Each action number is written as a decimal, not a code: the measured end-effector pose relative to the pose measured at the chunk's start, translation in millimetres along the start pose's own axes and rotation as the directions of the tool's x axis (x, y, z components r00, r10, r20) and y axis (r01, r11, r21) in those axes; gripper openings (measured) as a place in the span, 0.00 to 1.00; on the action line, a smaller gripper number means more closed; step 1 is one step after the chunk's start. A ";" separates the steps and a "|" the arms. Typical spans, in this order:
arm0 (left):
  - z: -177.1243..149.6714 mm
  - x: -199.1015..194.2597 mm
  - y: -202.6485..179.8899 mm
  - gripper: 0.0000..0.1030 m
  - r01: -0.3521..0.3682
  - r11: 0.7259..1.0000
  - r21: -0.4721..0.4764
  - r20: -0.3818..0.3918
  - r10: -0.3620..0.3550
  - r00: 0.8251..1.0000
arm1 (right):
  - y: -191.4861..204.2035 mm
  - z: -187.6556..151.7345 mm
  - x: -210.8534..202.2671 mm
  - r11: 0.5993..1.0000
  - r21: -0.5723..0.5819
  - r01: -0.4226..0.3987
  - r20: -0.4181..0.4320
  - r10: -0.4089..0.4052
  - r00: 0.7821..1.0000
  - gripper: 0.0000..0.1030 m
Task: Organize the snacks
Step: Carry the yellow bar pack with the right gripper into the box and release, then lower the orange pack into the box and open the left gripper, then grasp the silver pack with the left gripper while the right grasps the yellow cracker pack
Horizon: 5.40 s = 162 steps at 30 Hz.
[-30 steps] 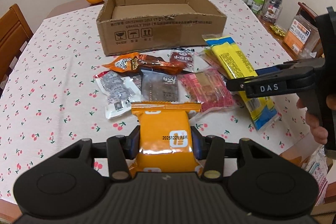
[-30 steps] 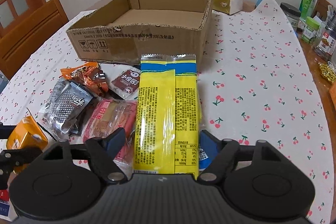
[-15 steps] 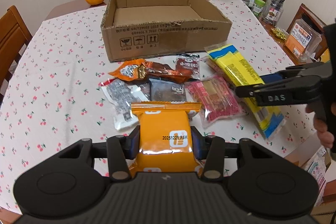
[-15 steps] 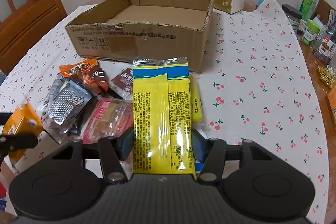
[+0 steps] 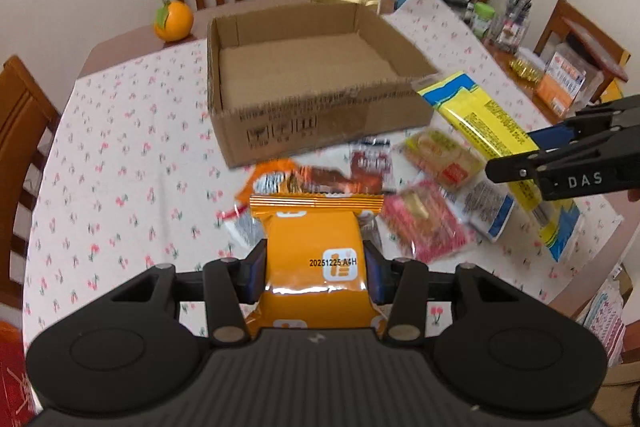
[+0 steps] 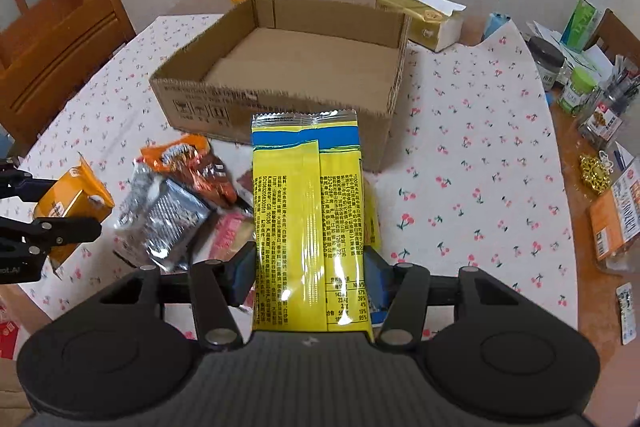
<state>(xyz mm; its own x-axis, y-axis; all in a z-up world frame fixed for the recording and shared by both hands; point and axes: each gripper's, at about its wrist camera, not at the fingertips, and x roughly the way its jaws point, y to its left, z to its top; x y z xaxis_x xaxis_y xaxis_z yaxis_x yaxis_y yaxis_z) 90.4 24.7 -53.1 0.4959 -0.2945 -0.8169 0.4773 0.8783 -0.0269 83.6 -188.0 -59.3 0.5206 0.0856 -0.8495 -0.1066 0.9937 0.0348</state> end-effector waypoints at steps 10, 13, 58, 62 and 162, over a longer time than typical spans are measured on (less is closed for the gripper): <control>37.4 -8.0 6.5 0.45 -0.025 0.998 -0.063 0.059 0.029 0.998 | -12.8 75.4 -7.2 0.997 0.061 -0.044 0.066 0.040 0.997 0.58; 43.5 -10.0 6.3 0.45 -0.054 0.994 -0.090 0.069 0.060 0.996 | -19.4 103.9 2.9 0.997 0.059 -0.056 0.087 0.051 0.995 0.58; 159.1 79.3 25.9 0.45 -0.084 0.993 -0.078 0.081 0.090 0.993 | -25.9 89.1 38.7 0.999 -0.026 0.040 0.155 -0.035 0.987 1.00; 179.3 103.5 22.3 0.45 -0.086 0.995 -0.057 0.079 0.090 0.993 | -25.4 68.7 32.8 0.999 -0.031 0.038 0.130 -0.033 0.991 1.00; -11.5 87.7 -72.4 0.62 -0.280 0.959 0.034 -0.044 0.282 0.959 | -62.2 2.3 114.1 0.997 -0.073 0.003 -0.034 -0.005 0.999 1.00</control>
<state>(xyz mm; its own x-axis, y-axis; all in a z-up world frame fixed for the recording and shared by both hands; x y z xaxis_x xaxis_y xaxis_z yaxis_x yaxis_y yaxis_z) 91.0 -60.5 -129.4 0.5778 -0.0183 -0.8159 0.3435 0.9123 0.2228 151.7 -239.9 -157.1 0.4920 0.0780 -0.8671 -0.1672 0.9859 -0.0062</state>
